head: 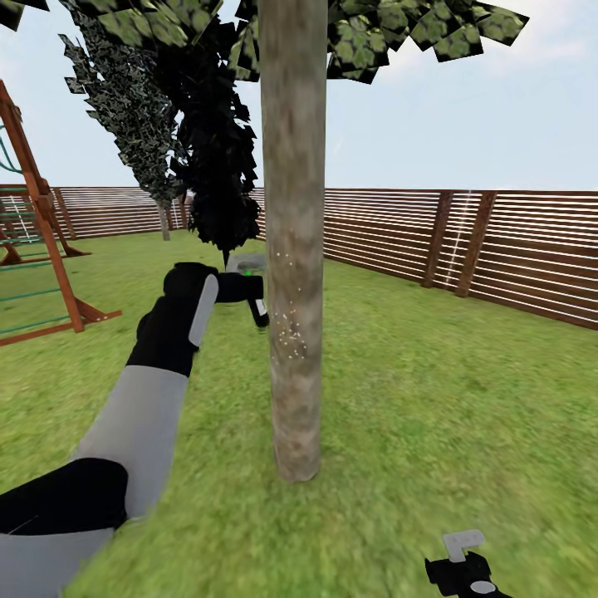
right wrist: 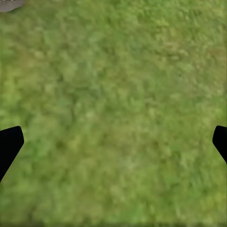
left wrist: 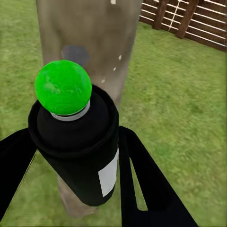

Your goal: In the garden, pick up the pesticide atomizer on the floor and spray pesticide onto both trees until each tree trunk is fully covered.

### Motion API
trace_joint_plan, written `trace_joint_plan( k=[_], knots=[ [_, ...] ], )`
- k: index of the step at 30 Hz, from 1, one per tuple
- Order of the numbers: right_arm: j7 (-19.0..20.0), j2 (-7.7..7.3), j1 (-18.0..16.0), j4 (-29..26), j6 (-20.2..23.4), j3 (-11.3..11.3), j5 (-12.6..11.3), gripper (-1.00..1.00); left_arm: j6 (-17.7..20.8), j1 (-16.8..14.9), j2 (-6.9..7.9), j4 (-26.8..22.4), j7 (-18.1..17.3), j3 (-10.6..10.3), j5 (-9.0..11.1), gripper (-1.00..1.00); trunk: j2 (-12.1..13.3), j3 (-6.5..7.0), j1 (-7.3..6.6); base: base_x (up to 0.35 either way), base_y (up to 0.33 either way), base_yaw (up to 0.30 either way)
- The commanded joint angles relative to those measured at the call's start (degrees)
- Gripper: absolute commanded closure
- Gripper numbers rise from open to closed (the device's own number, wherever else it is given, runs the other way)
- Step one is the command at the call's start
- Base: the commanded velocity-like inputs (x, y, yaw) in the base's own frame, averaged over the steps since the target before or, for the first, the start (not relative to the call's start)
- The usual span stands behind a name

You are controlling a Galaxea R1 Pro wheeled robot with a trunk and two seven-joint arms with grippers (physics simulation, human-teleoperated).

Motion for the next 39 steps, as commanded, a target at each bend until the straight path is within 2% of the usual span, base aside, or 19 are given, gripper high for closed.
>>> trace_joint_plan(
  k=[1,6,10,12,17,23,31,39],
  knots=[
    [0.0,0.0,0.0,0.0,0.0,0.0,0.0,-1.0,0.0,-1.2,0.0,0.4,0.1,0.0,-0.1,1.0,0.0,-0.01,0.0,0.0,0.0,0.0],
    [0.0,0.0,0.0,0.0,0.0,0.0,0.0,-1.0,0.1,-5.5,0.01,2.4,0.1,0.1,-0.1,1.0,0.0,-0.01,0.0,0.0,0.0,0.0],
    [0.0,0.0,0.0,0.0,0.0,0.0,0.0,-1.0,0.1,-11.0,0.01,6.9,0.2,1.2,0.0,1.0,0.0,-0.01,0.0,0.0,0.0,0.0],
    [0.0,0.0,0.0,0.0,0.0,0.0,0.0,-1.0,0.1,-14.9,0.01,10.0,0.2,2.0,0.0,1.0,0.0,-0.01,0.0,0.0,0.0,0.0],
    [0.0,0.0,0.0,0.0,0.0,0.0,0.0,-1.0,0.0,-20.1,0.01,13.7,0.2,2.1,-0.1,1.0,0.0,-0.01,0.0,0.0,0.0,0.0],
    [0.0,0.0,0.2,0.1,0.1,0.0,0.0,-1.0,0.0,-28.8,0.01,20.9,0.2,2.2,-0.1,1.0,0.0,-0.01,0.0,0.0,0.0,0.0],
    [0.0,0.0,0.9,0.1,0.0,0.1,0.0,-1.0,0.0,-34.9,0.18,23.8,0.2,2.2,-0.1,1.0,0.0,-0.01,0.0,0.0,0.0,0.0],
    [0.0,0.04,1.2,0.1,0.0,0.1,0.0,-1.0,0.0,-37.6,0.21,25.9,0.2,2.2,-0.1,1.0,0.0,-0.01,0.0,0.0,0.0,0.0]
  ],
)
